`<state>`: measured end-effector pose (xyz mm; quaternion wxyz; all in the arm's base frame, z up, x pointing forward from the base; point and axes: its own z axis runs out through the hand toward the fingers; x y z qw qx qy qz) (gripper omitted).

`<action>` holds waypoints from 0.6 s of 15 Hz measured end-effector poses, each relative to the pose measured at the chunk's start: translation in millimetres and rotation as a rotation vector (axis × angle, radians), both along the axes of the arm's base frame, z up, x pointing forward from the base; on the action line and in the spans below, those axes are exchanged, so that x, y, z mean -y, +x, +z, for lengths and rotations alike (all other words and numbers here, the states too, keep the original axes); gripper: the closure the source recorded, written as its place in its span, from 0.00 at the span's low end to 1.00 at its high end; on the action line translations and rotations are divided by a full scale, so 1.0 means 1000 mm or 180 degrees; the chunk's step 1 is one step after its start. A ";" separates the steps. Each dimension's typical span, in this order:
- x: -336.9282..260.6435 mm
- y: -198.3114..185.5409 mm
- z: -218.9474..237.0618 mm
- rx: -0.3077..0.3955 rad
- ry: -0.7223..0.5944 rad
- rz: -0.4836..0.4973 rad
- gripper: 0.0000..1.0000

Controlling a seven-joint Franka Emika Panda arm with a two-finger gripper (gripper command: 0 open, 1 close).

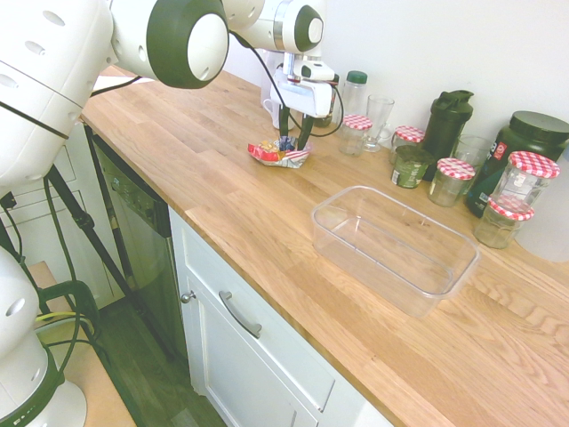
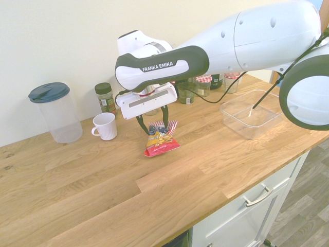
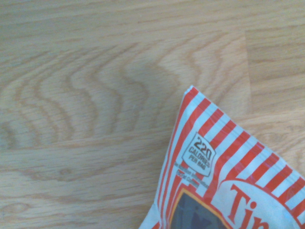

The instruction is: Put the chip bag into the container

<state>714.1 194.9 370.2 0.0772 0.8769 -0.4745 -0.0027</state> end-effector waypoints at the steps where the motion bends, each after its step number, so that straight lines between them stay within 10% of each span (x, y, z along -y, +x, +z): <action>1: 0.000 0.000 0.000 0.0000 0.0000 0.0000 1.00; 9: 0.011 0.003 0.001 -0.0001 0.0004 -0.0030 1.00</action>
